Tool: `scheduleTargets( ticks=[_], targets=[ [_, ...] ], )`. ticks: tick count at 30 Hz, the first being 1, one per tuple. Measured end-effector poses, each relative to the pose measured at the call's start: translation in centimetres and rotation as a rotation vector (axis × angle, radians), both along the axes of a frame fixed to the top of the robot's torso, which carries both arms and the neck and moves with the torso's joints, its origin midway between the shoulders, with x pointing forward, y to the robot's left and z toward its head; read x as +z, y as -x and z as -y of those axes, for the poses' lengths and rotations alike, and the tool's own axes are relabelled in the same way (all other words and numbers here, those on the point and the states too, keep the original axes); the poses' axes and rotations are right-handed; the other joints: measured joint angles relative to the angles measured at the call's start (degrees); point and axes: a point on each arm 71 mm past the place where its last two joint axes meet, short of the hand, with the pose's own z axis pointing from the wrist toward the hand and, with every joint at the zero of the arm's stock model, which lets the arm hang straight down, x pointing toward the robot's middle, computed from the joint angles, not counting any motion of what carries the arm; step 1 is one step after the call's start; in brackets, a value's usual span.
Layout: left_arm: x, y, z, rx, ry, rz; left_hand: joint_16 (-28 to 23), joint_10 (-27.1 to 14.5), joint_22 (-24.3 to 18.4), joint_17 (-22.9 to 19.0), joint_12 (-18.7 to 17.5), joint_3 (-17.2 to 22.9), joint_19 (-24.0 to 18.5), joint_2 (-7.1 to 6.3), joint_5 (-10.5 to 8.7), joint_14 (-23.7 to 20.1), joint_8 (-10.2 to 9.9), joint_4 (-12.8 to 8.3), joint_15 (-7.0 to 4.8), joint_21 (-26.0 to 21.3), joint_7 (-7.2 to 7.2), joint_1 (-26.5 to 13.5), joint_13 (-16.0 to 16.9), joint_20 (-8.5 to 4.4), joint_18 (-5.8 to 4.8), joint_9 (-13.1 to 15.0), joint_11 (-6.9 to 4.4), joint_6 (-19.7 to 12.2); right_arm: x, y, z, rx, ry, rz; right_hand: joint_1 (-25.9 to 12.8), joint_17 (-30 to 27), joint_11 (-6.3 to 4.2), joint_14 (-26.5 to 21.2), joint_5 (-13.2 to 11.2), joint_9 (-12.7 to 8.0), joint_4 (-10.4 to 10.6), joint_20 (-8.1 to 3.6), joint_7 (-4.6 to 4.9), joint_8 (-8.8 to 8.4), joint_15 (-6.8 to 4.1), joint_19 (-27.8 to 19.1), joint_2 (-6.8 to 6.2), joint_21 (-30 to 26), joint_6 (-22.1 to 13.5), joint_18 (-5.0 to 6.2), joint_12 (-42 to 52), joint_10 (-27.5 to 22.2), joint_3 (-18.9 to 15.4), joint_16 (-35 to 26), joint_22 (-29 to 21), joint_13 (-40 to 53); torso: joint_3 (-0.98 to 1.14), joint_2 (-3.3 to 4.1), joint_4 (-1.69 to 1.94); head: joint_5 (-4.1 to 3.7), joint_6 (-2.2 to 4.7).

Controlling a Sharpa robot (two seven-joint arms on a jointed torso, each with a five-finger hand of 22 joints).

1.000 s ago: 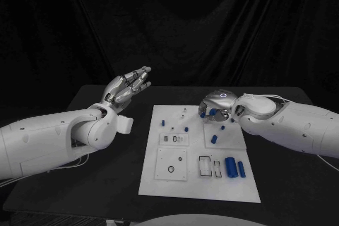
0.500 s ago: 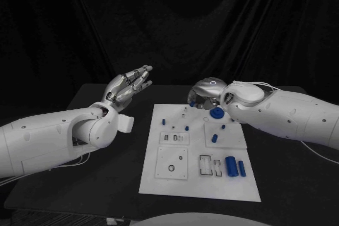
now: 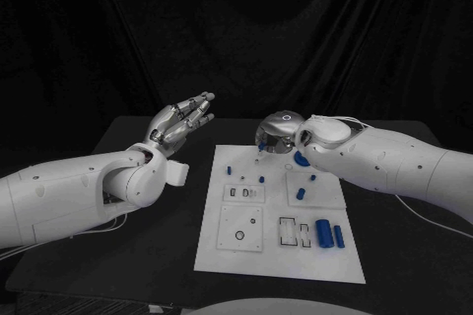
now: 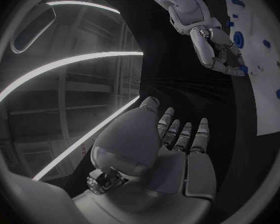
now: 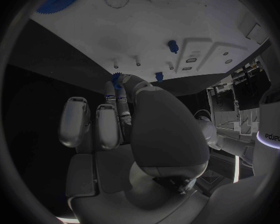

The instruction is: Assemble the parts on the task board

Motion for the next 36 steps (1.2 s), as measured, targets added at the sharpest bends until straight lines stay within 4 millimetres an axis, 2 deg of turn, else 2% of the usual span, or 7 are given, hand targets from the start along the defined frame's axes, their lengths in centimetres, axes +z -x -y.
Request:
scheduleTargets(
  ticks=[12,20,23,31,36],
  targets=[
    [0.0,0.0,0.1,-0.005,0.002,-0.001,0.0,0.0,-0.01,0.0,0.22,0.17,0.0,0.0,0.0,0.0,0.0,-0.17,0.0,0.0,0.0,0.0,0.0,0.0,0.0,-0.01,0.0,0.0,-0.8,-0.6,-0.3,-0.025,0.011,-0.008,0.0,-0.28,0.4,0.0,-0.43,0.21,-0.23,0.22,-0.15,-0.28,0.0,-0.22,0.0,0.0,-0.55,0.0,-0.47,-0.4,0.23,-0.22,-0.07,-0.01,-0.05,0.07,-0.01,-0.07,0.14],
    [0.0,0.0,0.0,-0.006,0.003,-0.001,0.0,-0.01,-0.01,-0.01,0.22,0.17,0.0,0.0,0.0,0.0,0.0,-0.16,0.0,0.0,0.0,0.0,-0.01,0.0,0.0,-0.01,0.0,0.0,-1.1,-0.7,-0.2,-0.035,0.02,-0.015,0.0,-0.68,0.61,0.0,-0.71,0.29,-0.39,0.36,-0.08,-0.58,0.0,-0.36,0.0,-0.24,-0.88,0.0,-0.47,-0.62,0.39,-0.5,-0.28,-0.01,-0.06,-0.02,-0.04,0.02,-0.09],
    [0.0,0.1,0.0,-0.006,0.003,-0.001,0.0,-0.01,-0.01,-0.01,0.22,0.16,0.21,0.0,0.0,0.0,-0.01,-0.16,0.0,0.0,-0.21,0.0,0.0,0.21,0.0,-0.01,-0.01,0.2,-1.2,-0.7,-0.3,-0.036,0.023,-0.02,-0.01,-0.98,0.39,0.0,-0.71,0.3,-0.39,0.42,0.06,-0.58,0.0,-0.42,0.02,-0.24,-1.17,0.0,-0.69,-0.83,0.39,-0.5,-0.31,-0.02,-0.05,-0.04,-0.05,0.03,-0.1],
    [0.0,0.1,0.0,-0.007,0.004,-0.001,0.0,-0.01,0.02,-0.01,0.22,0.16,0.21,0.0,0.0,0.0,-0.01,-0.16,0.0,0.23,0.0,0.0,-0.01,0.21,0.0,-0.01,-0.01,0.41,-1.6,-0.9,-0.4,-0.044,0.033,-0.031,-0.3,-1.17,0.6,0.0,-0.94,0.42,-0.54,0.42,-0.14,-0.8,0.0,-0.42,0.31,-0.46,-1.37,0.0,-0.69,-1.04,0.54,-0.79,-0.31,-0.02,-0.04,-0.04,-0.09,0.05,-0.09],
    [0.0,0.1,0.0,-0.008,0.005,-0.002,0.0,-0.01,0.05,-0.01,0.22,0.16,0.21,0.0,0.0,0.0,-0.01,-0.16,0.0,0.23,0.0,0.0,-0.01,0.21,0.0,-0.01,-0.01,0.41,-1.9,-1.0,-0.4,-0.053,0.038,-0.035,-0.3,-1.33,0.61,0.0,-1.32,0.48,-0.54,0.62,0.06,-1.08,0.0,-0.62,0.31,-0.46,-1.59,0.0,-0.93,-1.43,0.54,-0.87,-0.31,-0.02,-0.04,-0.04,-0.11,0.05,-0.08]
  ],
)
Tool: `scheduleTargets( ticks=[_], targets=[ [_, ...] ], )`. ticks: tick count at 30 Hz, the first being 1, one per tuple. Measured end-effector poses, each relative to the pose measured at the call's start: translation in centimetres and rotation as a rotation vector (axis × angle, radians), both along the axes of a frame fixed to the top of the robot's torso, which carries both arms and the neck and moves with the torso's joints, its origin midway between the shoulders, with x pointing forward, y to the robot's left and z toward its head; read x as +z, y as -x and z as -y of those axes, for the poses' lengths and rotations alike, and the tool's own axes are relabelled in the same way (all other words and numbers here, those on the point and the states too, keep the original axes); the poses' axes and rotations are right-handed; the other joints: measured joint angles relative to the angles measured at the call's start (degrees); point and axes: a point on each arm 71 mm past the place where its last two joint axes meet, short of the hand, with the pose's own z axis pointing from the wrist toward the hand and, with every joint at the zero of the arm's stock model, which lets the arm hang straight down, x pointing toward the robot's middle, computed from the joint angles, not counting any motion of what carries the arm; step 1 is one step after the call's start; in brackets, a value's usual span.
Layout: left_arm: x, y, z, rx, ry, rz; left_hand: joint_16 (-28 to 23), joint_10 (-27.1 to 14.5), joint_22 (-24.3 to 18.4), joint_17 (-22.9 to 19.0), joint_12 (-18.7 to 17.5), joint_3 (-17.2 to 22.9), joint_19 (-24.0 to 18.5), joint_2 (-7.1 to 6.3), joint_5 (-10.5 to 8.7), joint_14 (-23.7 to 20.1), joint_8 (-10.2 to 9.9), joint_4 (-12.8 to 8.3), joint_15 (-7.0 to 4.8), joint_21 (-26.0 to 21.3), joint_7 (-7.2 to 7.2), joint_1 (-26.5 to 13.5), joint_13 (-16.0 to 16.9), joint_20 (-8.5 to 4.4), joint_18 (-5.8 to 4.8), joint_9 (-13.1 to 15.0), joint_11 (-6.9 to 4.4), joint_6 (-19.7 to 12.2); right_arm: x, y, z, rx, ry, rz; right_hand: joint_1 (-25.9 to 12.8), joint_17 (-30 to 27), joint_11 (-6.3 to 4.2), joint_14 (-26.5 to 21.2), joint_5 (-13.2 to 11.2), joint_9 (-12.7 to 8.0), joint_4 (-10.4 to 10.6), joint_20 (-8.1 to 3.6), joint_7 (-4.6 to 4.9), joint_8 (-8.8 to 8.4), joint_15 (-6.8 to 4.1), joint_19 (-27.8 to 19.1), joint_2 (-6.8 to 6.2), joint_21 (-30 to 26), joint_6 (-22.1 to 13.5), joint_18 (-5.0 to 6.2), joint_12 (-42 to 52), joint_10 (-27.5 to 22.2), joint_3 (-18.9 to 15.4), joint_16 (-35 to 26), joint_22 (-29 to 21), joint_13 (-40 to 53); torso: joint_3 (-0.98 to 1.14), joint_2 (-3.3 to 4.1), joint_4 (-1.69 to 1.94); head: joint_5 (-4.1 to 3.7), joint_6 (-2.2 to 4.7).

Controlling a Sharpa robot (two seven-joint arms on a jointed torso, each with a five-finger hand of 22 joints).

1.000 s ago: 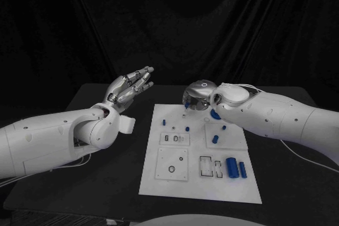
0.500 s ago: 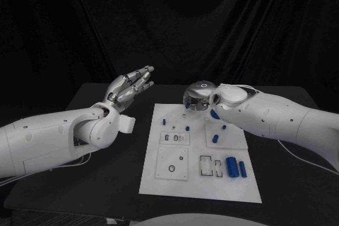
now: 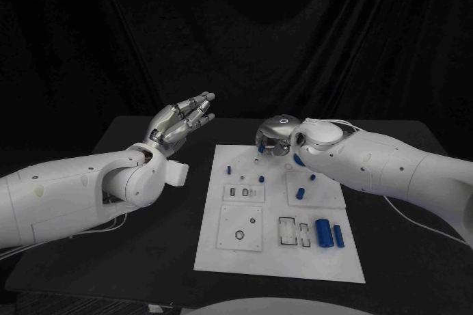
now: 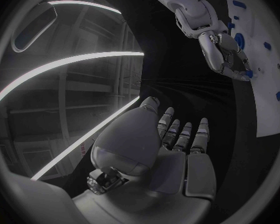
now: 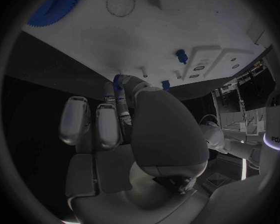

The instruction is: Assemble the parts on the task board

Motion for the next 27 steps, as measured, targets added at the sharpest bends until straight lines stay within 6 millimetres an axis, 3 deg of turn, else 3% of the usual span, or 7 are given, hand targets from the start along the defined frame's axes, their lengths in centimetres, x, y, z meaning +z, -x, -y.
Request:
scheduleTargets(
  ticks=[17,23,25,27],
  targets=[
    [-0.01,-0.01,0.03,-0.003,0.001,-0.001,0.23,0.18,-0.01,0.0,0.0,0.32,0.0,0.0,0.0,0.0,0.0,0.0,0.0,0.0,0.0,0.0,0.0,0.0,0.0,-0.01,0.17,0.0,-0.41,-0.29,-0.02,-0.015,0.003,0.0,-0.55,-0.93,0.1,-0.24,-1.15,0.3,-0.24,0.09,-0.32,-0.79,0.24,-0.91,0.1,-0.73,-1.41,-0.01,-0.23,-0.71,0.24,-0.46,-0.38,0.02,-0.02,0.08,0.07,-0.14,-0.18],
    [-0.02,-0.06,-0.02,-0.003,0.001,-0.001,0.23,0.17,-0.02,0.0,0.0,0.32,0.0,0.0,0.0,0.0,0.0,0.0,0.0,0.0,0.0,0.0,0.0,0.0,0.0,-0.01,0.17,0.0,-0.83,0.04,-0.27,-0.008,0.003,-0.009,-1.93,-1.86,0.49,-0.84,-5.1,-0.31,-0.24,0.5,-1.84,-3.58,0.84,-1.75,0.06,-1.62,-5.86,0.0,-1.14,-3.25,0.23,-0.9,-0.86,0.11,-0.03,0.1,0.07,-0.22,-0.29],
    [-0.03,-0.07,-0.04,-0.003,0.001,-0.001,0.23,0.18,-0.02,-0.01,0.0,0.32,0.0,0.0,0.0,0.0,0.0,0.0,0.0,0.0,0.0,0.0,0.0,0.0,0.0,-0.01,0.17,0.0,-0.91,0.16,-0.46,-0.003,0.002,-0.012,-2.23,-2.36,0.64,-1.07,-6.75,-1.09,-0.21,0.75,-3.07,-5.4,1.07,-2.36,-0.24,-2.19,-9.09,0.0,-2.0,-4.97,0.21,-1.07,-1.17,0.02,-0.03,0.08,0.07,-0.18,-0.32],
    [-0.03,-0.08,-0.04,-0.004,0.001,-0.001,0.23,0.18,-0.02,-0.01,0.0,0.32,0.0,0.0,0.0,0.0,0.0,0.0,0.0,0.0,0.0,0.0,0.0,0.0,0.0,-0.01,0.17,0.0,-0.9,0.2,-0.53,-0.001,0.001,-0.012,-2.35,-2.66,0.68,-1.24,-7.76,-1.58,-0.1,0.72,-3.68,-6.34,1.24,-2.56,-0.36,-2.32,-10.89,0.0,-2.24,-5.93,-0.12,-1.14,-1.3,-0.04,-0.03,0.07,0.03,-0.13,-0.33]
  ],
)
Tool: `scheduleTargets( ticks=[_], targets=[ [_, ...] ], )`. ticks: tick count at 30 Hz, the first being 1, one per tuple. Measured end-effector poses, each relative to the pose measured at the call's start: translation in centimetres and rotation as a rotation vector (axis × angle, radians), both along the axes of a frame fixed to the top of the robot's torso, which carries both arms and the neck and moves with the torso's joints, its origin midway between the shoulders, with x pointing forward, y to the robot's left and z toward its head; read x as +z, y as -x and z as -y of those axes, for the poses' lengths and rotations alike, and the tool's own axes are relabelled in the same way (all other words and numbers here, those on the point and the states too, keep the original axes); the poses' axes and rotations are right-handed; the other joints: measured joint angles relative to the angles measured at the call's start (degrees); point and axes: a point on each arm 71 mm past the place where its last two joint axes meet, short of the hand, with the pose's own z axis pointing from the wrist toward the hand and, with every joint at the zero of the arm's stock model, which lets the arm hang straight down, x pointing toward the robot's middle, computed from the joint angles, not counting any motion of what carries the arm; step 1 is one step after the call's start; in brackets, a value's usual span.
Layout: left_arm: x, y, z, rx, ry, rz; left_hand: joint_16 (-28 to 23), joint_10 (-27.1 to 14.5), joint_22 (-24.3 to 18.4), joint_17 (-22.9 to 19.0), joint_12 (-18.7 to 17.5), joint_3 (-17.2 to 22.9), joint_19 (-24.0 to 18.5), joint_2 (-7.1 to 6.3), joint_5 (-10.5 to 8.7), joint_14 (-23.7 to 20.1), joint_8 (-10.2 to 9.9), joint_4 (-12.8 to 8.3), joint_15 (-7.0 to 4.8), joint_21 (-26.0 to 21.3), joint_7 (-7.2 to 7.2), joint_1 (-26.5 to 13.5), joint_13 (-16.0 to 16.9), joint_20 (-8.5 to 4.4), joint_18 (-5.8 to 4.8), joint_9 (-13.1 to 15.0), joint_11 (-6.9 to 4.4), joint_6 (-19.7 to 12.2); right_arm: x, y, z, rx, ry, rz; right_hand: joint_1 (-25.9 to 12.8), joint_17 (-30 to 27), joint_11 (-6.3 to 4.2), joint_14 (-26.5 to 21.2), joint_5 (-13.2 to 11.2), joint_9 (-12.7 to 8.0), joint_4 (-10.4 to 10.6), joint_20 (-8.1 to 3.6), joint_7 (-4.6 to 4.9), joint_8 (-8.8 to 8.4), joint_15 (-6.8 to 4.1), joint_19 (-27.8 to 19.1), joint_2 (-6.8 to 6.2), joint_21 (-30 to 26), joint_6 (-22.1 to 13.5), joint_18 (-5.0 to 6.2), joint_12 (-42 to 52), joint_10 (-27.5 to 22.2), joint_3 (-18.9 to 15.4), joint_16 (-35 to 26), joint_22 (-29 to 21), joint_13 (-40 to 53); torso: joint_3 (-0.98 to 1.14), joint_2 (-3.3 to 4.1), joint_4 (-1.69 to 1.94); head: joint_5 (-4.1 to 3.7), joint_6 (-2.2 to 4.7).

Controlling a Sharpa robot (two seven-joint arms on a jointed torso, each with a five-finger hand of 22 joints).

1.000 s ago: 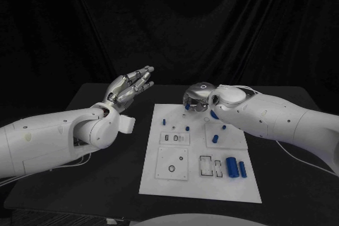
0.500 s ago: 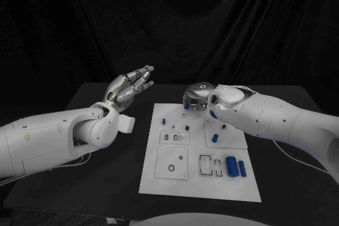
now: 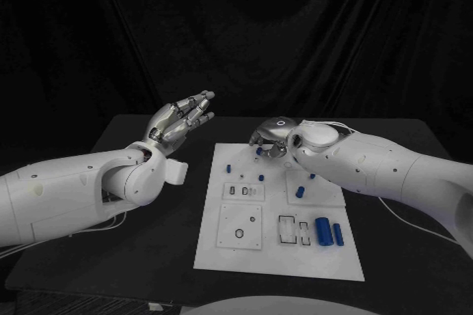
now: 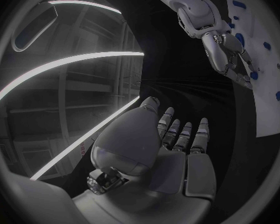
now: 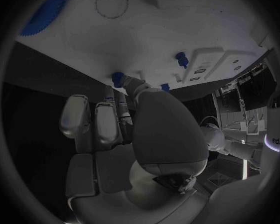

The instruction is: Assemble the parts on the task board

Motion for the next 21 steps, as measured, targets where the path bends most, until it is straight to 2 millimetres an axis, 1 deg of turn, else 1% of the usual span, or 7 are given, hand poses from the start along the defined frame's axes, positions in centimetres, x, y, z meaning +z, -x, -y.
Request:
scheduleTargets(
  ticks=[3,8,11,12,15,16,21],
  targets=[
    [0.0,0.0,0.0,-0.001,0.0,-0.001,0.0,0.0,0.0,0.0,0.0,0.0,0.0,0.0,0.0,0.0,0.0,0.0,0.0,0.0,0.0,0.0,0.0,0.0,0.0,0.0,0.0,0.0,0.0,0.0,0.0,0.001,-0.001,0.0,0.0,-0.48,0.03,-0.41,-0.5,-0.65,-0.15,0.2,-0.74,-0.32,0.0,-0.2,0.0,-0.43,-1.7,0.0,0.0,-0.53,-0.45,-0.2,-0.17,0.0,0.0,-0.03,-0.04,0.02,-0.03],
    [0.0,0.0,-0.1,-0.001,0.0,-0.002,0.0,0.0,-0.01,0.0,0.0,0.09,0.0,0.0,0.0,0.0,0.0,-0.09,0.0,0.0,0.0,0.0,0.0,0.0,0.0,0.0,0.0,0.0,0.0,0.0,0.3,-0.005,-0.002,0.002,0.0,-1.14,0.08,-0.82,-0.5,-1.16,-0.54,0.1,-1.08,-0.32,0.01,-0.71,0.0,-0.9,-2.89,-0.01,-0.2,-1.3,-0.84,-0.66,-0.52,0.06,-0.01,-0.1,-0.09,0.11,-0.11],
    [0.0,0.0,-0.1,0.0,-0.001,-0.003,0.0,0.0,-0.01,0.0,0.0,0.16,0.0,0.0,0.0,0.0,0.0,-0.16,0.0,0.0,0.0,0.0,0.0,0.0,0.0,0.0,0.0,0.0,0.1,0.1,1.0,-0.017,-0.005,0.007,0.86,-2.39,0.29,-1.57,0.92,-1.52,-1.04,0.35,-0.72,-0.32,0.21,-1.81,0.41,-2.04,-3.32,0.0,-0.56,-2.32,-0.99,-1.42,-1.41,0.16,0.0,-0.11,-0.11,0.2,-0.14],
    [0.0,0.0,-0.2,0.001,-0.001,-0.003,0.0,0.0,-0.01,0.0,0.0,0.16,0.0,0.11,0.1,0.0,0.0,-0.16,0.0,0.0,0.12,0.11,0.0,0.0,0.0,0.0,0.0,0.12,0.1,0.1,1.3,-0.022,-0.006,0.009,1.23,-2.79,0.46,-1.6,1.34,-1.61,-1.19,0.39,-0.72,-0.32,0.24,-2.08,0.23,-2.43,-3.32,0.0,-0.56,-2.59,-0.84,-1.53,-1.73,0.17,0.01,-0.12,-0.11,0.24,-0.14],
    [-0.1,-0.1,-0.2,0.002,-0.002,-0.005,0.0,-0.04,-0.01,0.0,0.0,0.16,0.0,0.22,0.22,0.0,0.0,-0.16,0.0,0.0,0.2,0.22,0.0,0.0,0.0,0.0,0.04,0.2,0.6,0.0,2.4,-0.038,-0.01,0.023,1.63,-3.87,0.47,-2.15,1.73,-1.83,-1.49,0.41,-0.49,-0.32,0.3,-2.67,0.38,-3.13,-3.55,0.0,-0.79,-3.41,-1.0,-2.17,-2.49,0.17,0.03,-0.14,-0.14,0.27,-0.11],
    [-0.1,-0.1,-0.2,0.002,-0.003,-0.005,0.0,-0.21,-0.01,0.0,0.0,0.16,0.0,0.22,0.21,0.0,0.0,-0.16,0.0,0.0,0.21,0.22,0.0,0.0,0.0,0.0,0.21,0.2,0.9,0.0,2.8,-0.041,-0.013,0.029,1.63,-4.21,0.59,-2.36,1.73,-1.96,-1.59,0.62,-0.24,-0.32,0.52,-2.88,0.38,-3.46,-3.81,-0.01,-0.79,-3.88,-1.1,-2.28,-2.68,0.19,0.03,-0.16,-0.14,0.3,-0.09],
    [-0.1,-0.1,-0.3,0.003,-0.004,-0.007,0.0,-0.21,-0.01,0.0,0.0,0.16,0.0,0.22,0.21,0.0,0.0,-0.16,0.0,0.0,0.2,0.22,0.0,0.0,0.0,0.0,0.21,0.2,3.1,0.3,5.3,-0.059,-0.036,0.073,1.61,-4.44,0.55,-2.35,-0.76,-2.25,-0.9,0.71,-0.21,-0.25,0.51,-2.97,0.4,-3.73,-3.84,-0.01,-0.36,-4.1,-2.55,-2.48,-2.67,0.74,0.03,-0.3,-0.21,0.64,-0.15]
  ],
)
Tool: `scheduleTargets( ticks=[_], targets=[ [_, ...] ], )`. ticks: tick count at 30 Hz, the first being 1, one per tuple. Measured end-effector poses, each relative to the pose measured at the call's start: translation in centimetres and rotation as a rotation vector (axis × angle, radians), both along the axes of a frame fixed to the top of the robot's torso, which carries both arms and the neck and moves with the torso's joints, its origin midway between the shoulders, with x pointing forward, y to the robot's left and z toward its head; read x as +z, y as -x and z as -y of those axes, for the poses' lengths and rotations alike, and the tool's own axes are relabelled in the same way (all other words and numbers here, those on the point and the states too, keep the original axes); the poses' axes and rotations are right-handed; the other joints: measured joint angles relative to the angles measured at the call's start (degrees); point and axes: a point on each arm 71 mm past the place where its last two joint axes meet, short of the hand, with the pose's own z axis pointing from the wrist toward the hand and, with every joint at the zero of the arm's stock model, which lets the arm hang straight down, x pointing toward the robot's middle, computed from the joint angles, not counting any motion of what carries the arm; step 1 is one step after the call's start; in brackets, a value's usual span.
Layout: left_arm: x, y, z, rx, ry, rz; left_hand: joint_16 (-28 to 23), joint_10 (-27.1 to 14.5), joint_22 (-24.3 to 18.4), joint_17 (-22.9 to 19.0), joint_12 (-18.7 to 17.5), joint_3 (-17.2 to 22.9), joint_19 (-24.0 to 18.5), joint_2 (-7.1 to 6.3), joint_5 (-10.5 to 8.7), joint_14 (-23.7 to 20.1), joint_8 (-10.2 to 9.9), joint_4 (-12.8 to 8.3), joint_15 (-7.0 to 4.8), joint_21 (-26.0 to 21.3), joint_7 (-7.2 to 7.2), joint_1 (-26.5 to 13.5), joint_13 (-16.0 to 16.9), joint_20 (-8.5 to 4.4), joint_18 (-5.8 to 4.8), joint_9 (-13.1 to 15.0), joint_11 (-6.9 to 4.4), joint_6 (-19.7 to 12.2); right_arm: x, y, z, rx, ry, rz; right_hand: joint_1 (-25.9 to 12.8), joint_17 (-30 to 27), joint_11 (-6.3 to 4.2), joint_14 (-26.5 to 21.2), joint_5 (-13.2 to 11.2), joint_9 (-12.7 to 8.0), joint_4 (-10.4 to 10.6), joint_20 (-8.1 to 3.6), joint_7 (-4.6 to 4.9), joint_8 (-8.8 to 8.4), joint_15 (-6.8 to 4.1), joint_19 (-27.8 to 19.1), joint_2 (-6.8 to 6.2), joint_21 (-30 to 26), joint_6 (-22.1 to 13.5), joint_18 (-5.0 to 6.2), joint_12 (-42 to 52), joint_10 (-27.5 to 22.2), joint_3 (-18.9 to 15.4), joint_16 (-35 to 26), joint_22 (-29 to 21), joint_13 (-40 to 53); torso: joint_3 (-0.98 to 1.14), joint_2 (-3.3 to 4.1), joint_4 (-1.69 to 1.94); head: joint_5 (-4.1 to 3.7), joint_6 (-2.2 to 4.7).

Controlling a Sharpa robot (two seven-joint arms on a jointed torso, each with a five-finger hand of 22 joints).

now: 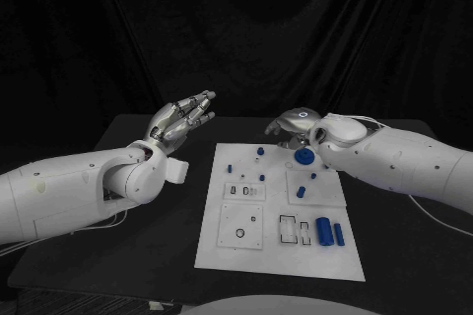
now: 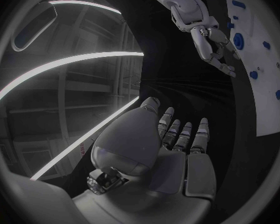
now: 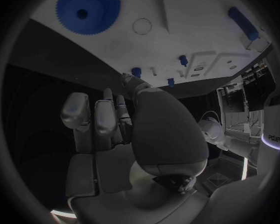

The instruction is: Assemble the parts on the task board

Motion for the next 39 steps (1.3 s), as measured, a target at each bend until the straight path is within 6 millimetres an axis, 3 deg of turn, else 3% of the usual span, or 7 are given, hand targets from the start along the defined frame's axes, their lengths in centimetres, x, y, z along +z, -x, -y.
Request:
scheduleTargets(
  ticks=[6,8,12,15,19,26,39],
  targets=[
    [-0.1,0.0,-0.1,0.0,0.0,-0.002,0.0,0.0,0.0,0.0,0.0,0.39,0.21,0.0,0.0,0.0,0.0,-0.08,0.0,0.0,0.0,0.0,0.0,-0.21,0.0,0.0,0.0,0.0,1.4,1.1,3.2,-0.017,-0.029,0.033,-2.06,1.22,-1.5,0.57,-2.19,0.14,2.2,-0.72,1.43,2.02,-1.1,1.14,0.65,0.45,3.82,0.01,9.42,9.16,-2.19,0.71,1.54,4.79,-0.13,-0.09,-0.04,0.36,0.05],
    [-0.1,0.0,-0.2,0.001,0.0,-0.003,0.0,0.0,0.0,0.0,0.0,0.39,0.21,0.0,0.0,0.0,0.0,-0.08,0.0,0.0,0.0,0.0,0.0,-0.21,0.0,0.0,0.0,0.0,1.6,1.3,4.4,-0.029,-0.034,0.04,-2.81,-2.58,-2.35,-0.58,-3.31,-0.11,3.31,-1.95,2.06,2.05,-2.23,0.53,1.39,-0.97,4.95,0.01,20.4,7.83,-3.55,-1.84,0.96,13.25,-0.14,-0.09,-0.05,0.42,0.17],
    [-0.1,0.0,-0.3,0.003,-0.001,-0.004,0.0,0.0,-0.01,0.0,0.0,0.39,0.21,0.0,0.0,0.0,0.0,-0.08,0.0,0.0,0.0,0.0,0.0,-0.21,0.0,0.0,0.0,0.0,1.7,1.6,5.5,-0.041,-0.04,0.047,-3.88,-11.8,-4.52,-5.94,-5.57,-0.4,4.87,-1.74,2.75,2.06,-1.96,-5.68,0.98,-9.32,6.71,1.82,38.42,12.58,-5.33,-8.61,-5.74,28.37,-0.17,-0.08,-0.07,0.65,0.24],
    [-0.1,0.0,-0.4,0.004,-0.001,-0.004,0.0,0.0,-0.01,0.0,0.0,0.39,0.21,0.0,0.0,0.0,0.0,-0.08,0.0,0.0,0.0,0.0,0.0,-0.21,0.0,0.0,0.0,0.0,1.7,1.8,6.4,-0.056,-0.042,0.051,-5.92,14.12,-5.16,2.66,-6.11,0.04,7.09,-2.25,2.93,3.07,-2.42,1.55,1.18,-1.03,9.0,0.34,60.25,24.34,-6.86,8.19,3.18,54.74,-0.17,-0.06,-0.07,0.7,0.3],
    [-0.1,0.0,-0.4,0.004,-0.001,-0.005,0.0,0.0,-0.01,0.0,0.0,0.39,0.21,-0.23,0.0,0.0,0.0,-0.08,0.0,0.0,0.0,0.23,0.0,-0.21,0.0,0.0,0.0,0.0,1.4,2.0,7.5,-0.082,-0.04,0.047,-6.96,16.98,-5.17,3.21,-6.01,0.85,9.18,-2.54,3.15,3.14,-2.58,7.44,1.16,6.7,9.77,-1.86,75.57,33.67,-8.01,14.51,8.04,66.19,-0.16,0.01,-0.04,0.6,0.26],
    [-0.2,0.0,-0.4,0.002,-0.001,-0.006,0.0,0.0,-0.01,0.0,0.0,0.39,0.21,-0.23,0.0,0.0,0.0,-0.08,0.0,0.0,0.0,0.23,0.0,-0.21,0.0,0.0,0.0,0.0,0.2,2.3,8.4,-0.123,-0.035,0.016,-8.15,17.04,-5.13,3.21,-3.67,1.86,10.17,-2.57,3.55,3.39,-2.58,11.59,-0.03,15.23,9.83,-4.07,76.75,34.01,-8.4,14.93,8.27,66.7,-0.05,0.14,0.05,0.43,0.12],
    [-0.2,0.0,-0.4,0.001,0.0,-0.008,0.0,0.0,-0.01,0.0,0.0,0.39,0.21,-0.23,0.0,0.0,0.0,-0.08,0.0,0.0,0.0,0.22,0.0,-0.21,0.0,0.0,0.0,0.0,-1.9,2.0,8.6,-0.18,0.0,-0.057,-8.38,17.03,-4.8,3.41,-3.67,1.68,10.17,-2.36,4.28,2.08,-2.38,11.79,-0.26,15.99,7.75,-4.05,76.74,34.33,-8.4,14.93,8.26,66.69,-0.05,0.16,0.08,0.14,-0.16]
  ],
)
